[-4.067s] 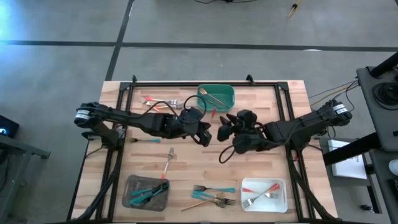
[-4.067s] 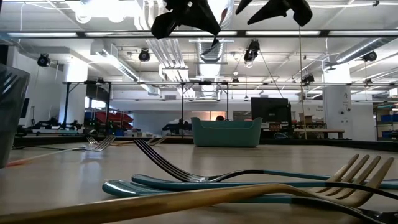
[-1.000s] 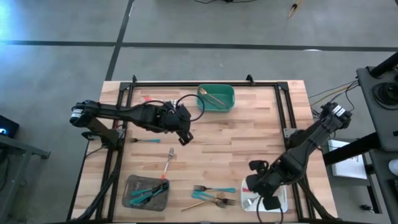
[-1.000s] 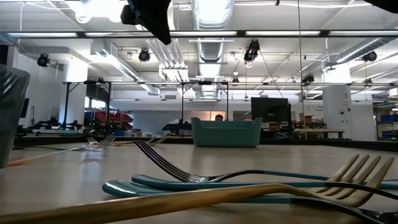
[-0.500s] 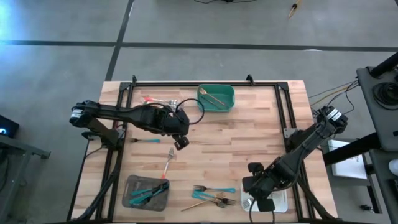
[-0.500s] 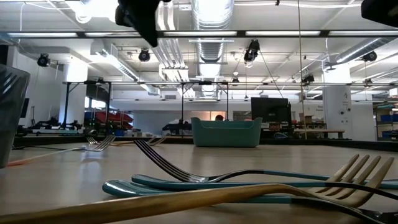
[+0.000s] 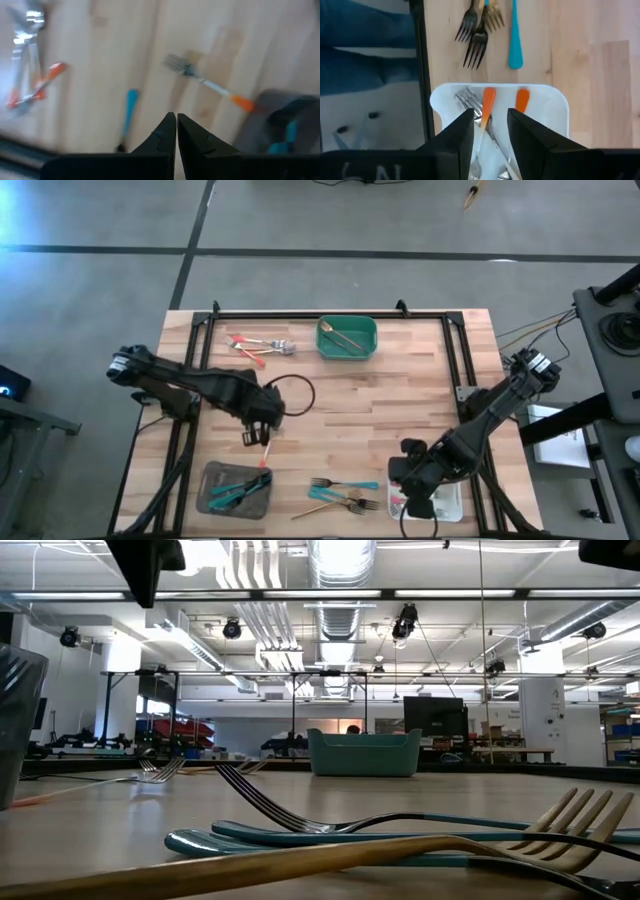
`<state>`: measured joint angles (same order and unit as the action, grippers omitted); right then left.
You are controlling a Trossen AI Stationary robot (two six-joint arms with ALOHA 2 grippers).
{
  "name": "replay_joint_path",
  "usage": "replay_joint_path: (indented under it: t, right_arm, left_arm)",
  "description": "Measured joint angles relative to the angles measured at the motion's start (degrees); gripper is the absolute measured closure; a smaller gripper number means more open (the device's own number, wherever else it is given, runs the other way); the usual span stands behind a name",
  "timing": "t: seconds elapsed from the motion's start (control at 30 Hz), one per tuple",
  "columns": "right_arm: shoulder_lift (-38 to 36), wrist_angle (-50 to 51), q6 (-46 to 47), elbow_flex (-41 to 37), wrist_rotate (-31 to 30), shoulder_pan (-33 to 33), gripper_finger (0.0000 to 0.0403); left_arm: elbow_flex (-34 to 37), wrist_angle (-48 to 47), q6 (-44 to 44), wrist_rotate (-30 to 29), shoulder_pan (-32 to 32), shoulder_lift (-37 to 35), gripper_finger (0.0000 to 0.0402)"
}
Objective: Sort silverware by color (type)
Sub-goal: Put the orange fork into the white bin
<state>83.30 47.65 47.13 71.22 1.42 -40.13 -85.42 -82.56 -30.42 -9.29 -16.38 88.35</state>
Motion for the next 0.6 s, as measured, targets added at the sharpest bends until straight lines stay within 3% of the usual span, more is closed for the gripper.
replay_joint_path:
  t: [0.23,0.4,0.6]
  right_arm:
    - [-0.41,0.20,0.32,0.13,-0.55,0.69,0.0299]
    - [-0.41,1.13,0.33,0.35,-0.11,0.66,0.0298]
    - [-0.43,3.91,-1.09,1.68,-0.01,0.89,0.0287]
  left_arm:
    - [11.76,15.12,-5.85,5.48,-1.29,-2.67,0.0402]
    - [20.35,22.92,-12.59,5.54,-1.24,-2.90,0.0402]
    - [24.60,30.08,-15.57,6.07,-1.27,-2.90,0.0401]
